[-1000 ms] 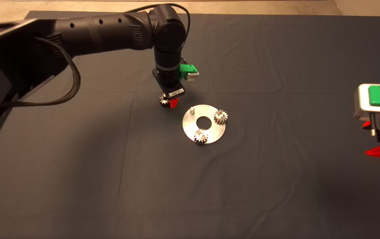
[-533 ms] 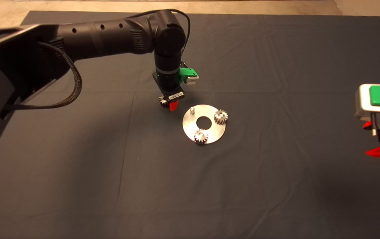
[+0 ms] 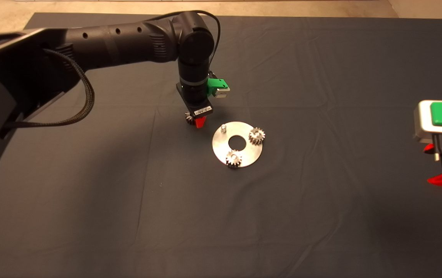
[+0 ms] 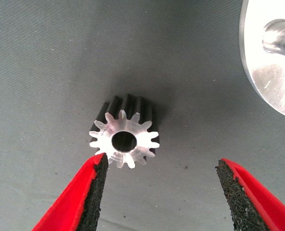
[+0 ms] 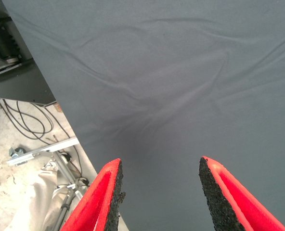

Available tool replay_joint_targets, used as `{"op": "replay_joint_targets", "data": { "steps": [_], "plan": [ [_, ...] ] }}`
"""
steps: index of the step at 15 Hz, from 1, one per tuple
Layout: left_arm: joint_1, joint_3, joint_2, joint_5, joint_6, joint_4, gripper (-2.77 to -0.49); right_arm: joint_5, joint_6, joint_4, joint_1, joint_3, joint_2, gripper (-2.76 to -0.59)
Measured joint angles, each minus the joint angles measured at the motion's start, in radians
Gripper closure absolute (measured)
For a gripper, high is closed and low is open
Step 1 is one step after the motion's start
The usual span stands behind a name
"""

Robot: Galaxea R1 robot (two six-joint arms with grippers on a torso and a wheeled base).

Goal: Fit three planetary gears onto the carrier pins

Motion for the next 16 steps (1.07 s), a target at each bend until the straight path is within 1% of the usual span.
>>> {"op": "replay_joint_targets", "data": {
  "steps": [4,8,14,16],
  "plan": [
    [0.000,-0.004,0.000,0.000,0.006,0.012,-1.60,0.000,0.000,0.004,0.000,0.001,0.000,-1.16],
    [0.000,-0.004,-0.003,0.000,0.007,0.032,-1.60,0.000,0.000,0.005,0.000,0.001,0.000,-1.16],
    [0.001,-0.004,-0.014,0.000,0.006,0.039,-1.60,0.000,-0.002,0.019,0.004,0.001,0.000,-1.16],
    [0.009,-0.006,-0.022,0.001,0.005,0.042,-1.60,0.000,-0.002,0.022,0.010,0.001,-0.002,-1.16]
  ]
}}
